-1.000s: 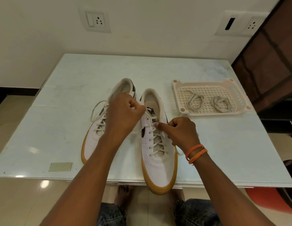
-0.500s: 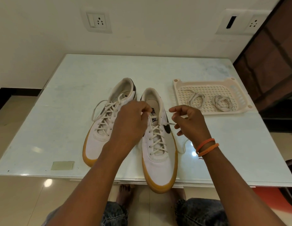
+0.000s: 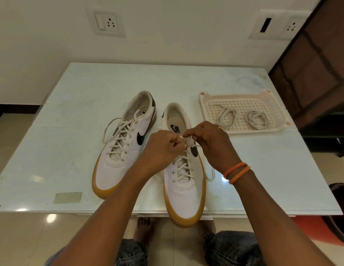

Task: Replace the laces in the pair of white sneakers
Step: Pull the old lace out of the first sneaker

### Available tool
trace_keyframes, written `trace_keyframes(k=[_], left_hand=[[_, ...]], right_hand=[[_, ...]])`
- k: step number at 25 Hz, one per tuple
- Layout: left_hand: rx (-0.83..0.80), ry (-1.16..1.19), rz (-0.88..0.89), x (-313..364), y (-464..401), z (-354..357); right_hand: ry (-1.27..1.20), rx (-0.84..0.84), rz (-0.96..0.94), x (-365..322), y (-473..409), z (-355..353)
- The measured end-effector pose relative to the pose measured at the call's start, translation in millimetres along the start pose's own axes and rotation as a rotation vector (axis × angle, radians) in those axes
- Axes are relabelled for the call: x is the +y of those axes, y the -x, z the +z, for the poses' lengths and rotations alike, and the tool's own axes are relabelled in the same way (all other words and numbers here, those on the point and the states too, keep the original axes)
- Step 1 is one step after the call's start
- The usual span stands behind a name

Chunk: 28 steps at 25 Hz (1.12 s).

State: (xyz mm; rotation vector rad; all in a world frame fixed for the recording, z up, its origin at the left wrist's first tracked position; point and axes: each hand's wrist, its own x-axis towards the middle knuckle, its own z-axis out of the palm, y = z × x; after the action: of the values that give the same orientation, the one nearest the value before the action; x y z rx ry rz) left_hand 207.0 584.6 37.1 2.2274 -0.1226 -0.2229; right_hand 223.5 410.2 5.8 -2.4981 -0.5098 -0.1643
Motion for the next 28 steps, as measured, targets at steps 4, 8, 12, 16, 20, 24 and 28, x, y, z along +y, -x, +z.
trace_keyframes(k=[4, 8, 12, 16, 20, 24, 28], left_hand=[[-0.095, 0.370, -0.362, -14.0, 1.3, -33.0], [0.129, 0.115, -0.118, -13.1, -2.0, -28.9], [0.284, -0.520, 0.292, -4.2, -2.3, -7.6], [0.149, -0.603, 0.183, -5.6, 2.2, 6.7], [0.183, -0.161, 0.004, -3.1, -4.5, -9.5], [0.505, 0.167, -0.253, -24.4, -8.1, -47.2], [0.480, -0.337, -0.108, -17.6, -3.1, -31.8]], right_hand=[[-0.125, 0.011, 0.027, 8.0, 1.0, -7.1], [-0.210, 0.008, 0.065, 8.4, -0.5, -5.7], [-0.154, 0.004, 0.051, 13.1, 0.5, -3.0], [-0.186, -0.002, 0.056, 9.8, -1.0, -5.2], [-0.270, 0.020, 0.061, 14.2, -0.1, -8.1], [-0.344, 0.003, 0.094, 13.2, -0.7, -9.5], [-0.360, 0.002, 0.113, 10.9, -1.2, -9.2]])
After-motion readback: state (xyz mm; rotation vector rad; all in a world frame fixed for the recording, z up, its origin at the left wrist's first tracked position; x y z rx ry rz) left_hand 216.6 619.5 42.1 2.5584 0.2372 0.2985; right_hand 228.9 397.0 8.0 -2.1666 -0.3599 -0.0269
